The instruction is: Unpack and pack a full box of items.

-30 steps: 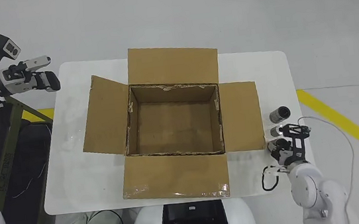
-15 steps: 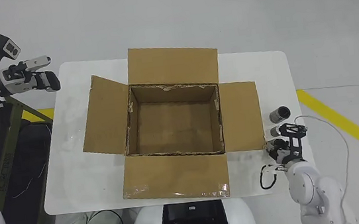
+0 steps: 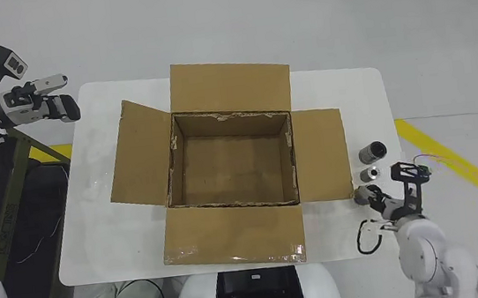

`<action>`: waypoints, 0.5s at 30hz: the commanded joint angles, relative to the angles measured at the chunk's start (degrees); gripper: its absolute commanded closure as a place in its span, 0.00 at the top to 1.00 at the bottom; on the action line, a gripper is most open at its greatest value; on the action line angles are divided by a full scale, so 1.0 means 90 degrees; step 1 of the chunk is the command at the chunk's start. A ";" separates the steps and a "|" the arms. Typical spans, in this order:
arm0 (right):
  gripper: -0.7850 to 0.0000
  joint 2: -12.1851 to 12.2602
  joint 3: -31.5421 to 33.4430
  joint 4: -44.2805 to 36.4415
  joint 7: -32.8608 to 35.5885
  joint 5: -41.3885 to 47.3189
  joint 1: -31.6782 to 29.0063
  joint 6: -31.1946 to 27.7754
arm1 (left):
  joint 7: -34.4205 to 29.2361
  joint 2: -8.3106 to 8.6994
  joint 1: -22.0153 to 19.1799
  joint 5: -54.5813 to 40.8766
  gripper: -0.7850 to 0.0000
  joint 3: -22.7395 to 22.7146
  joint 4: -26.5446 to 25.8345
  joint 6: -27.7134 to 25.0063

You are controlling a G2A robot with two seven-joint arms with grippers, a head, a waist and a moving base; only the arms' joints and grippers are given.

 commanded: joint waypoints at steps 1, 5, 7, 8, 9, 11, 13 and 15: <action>1.00 0.0001 0.0045 -0.0248 -0.0069 0.0118 -0.0134 -0.0037 | 0.0000 0.0000 0.0000 0.0000 1.00 0.0000 0.0000 0.0000; 1.00 0.0011 0.0136 -0.0482 -0.0136 0.0216 -0.0315 -0.0127 | 0.0000 0.0000 0.0000 0.0000 1.00 0.0000 0.0000 0.0000; 1.00 0.0015 0.0154 -0.0499 -0.0155 0.0239 -0.0353 -0.0147 | 0.0000 0.0000 0.0000 0.0000 1.00 0.0000 0.0000 0.0000; 1.00 0.0016 0.0145 -0.0479 -0.0156 0.0244 -0.0361 -0.0161 | 0.0000 0.0000 0.0000 0.0000 1.00 0.0000 0.0000 0.0000; 1.00 0.0018 0.0131 -0.0440 -0.0149 0.0252 -0.0360 -0.0171 | 0.0000 0.0000 0.0000 0.0000 1.00 0.0000 0.0000 0.0000; 1.00 0.0021 0.0085 -0.0353 -0.0154 0.0272 -0.0334 -0.0213 | 0.0000 0.0000 0.0000 0.0000 1.00 0.0000 0.0000 0.0000; 1.00 0.0033 0.0006 -0.0258 -0.0133 0.0180 -0.0317 -0.0346 | 0.0000 0.0000 0.0000 0.0000 1.00 0.0000 0.0000 0.0000; 1.00 0.0039 -0.0063 -0.0174 -0.0154 0.0108 -0.0300 -0.0399 | 0.0000 0.0000 0.0000 0.0000 1.00 0.0000 0.0000 0.0000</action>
